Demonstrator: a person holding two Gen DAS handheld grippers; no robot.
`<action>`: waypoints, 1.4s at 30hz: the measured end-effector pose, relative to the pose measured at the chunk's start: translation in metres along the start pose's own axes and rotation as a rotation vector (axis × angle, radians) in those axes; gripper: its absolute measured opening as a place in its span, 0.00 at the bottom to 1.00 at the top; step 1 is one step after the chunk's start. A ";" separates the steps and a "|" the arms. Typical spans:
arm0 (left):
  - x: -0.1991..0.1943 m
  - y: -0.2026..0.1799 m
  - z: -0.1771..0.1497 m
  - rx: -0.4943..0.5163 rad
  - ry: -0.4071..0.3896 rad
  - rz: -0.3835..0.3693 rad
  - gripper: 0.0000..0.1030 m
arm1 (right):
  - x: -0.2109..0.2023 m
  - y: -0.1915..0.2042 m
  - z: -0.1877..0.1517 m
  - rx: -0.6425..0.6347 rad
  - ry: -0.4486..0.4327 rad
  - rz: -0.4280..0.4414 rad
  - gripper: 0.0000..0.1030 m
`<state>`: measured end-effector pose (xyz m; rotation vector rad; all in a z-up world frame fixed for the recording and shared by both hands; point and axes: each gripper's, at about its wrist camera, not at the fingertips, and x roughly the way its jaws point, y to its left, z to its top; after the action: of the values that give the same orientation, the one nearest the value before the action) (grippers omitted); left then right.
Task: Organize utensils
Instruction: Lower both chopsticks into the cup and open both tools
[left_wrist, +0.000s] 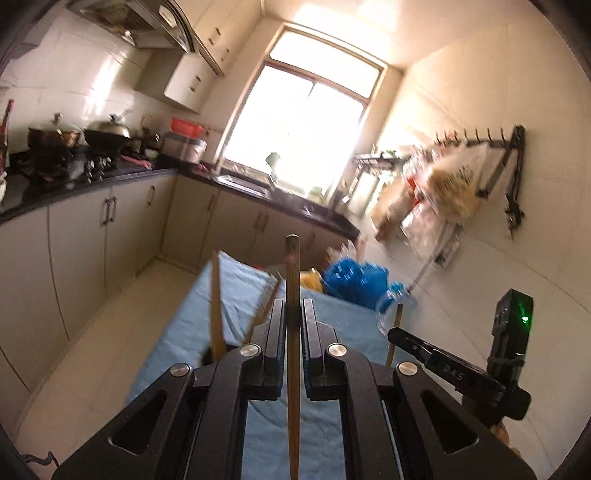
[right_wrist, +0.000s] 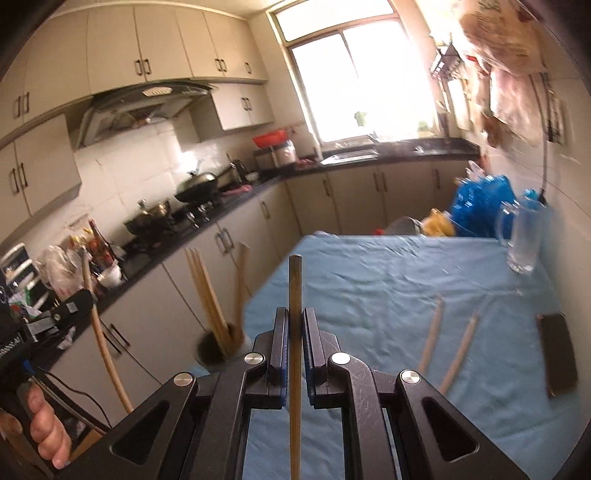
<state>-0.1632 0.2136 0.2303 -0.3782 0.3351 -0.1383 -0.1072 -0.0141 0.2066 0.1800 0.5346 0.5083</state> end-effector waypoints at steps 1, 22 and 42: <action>0.001 0.003 0.006 0.004 -0.011 0.007 0.07 | 0.005 0.007 0.007 0.000 -0.014 0.016 0.08; 0.118 0.052 0.046 0.015 -0.053 0.149 0.07 | 0.118 0.074 0.053 0.002 -0.242 -0.017 0.08; 0.075 0.051 0.020 0.017 -0.024 0.263 0.42 | 0.105 0.053 0.024 -0.007 -0.155 -0.023 0.52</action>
<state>-0.0825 0.2525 0.2059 -0.3155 0.3572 0.1208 -0.0387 0.0844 0.1963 0.2044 0.3832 0.4696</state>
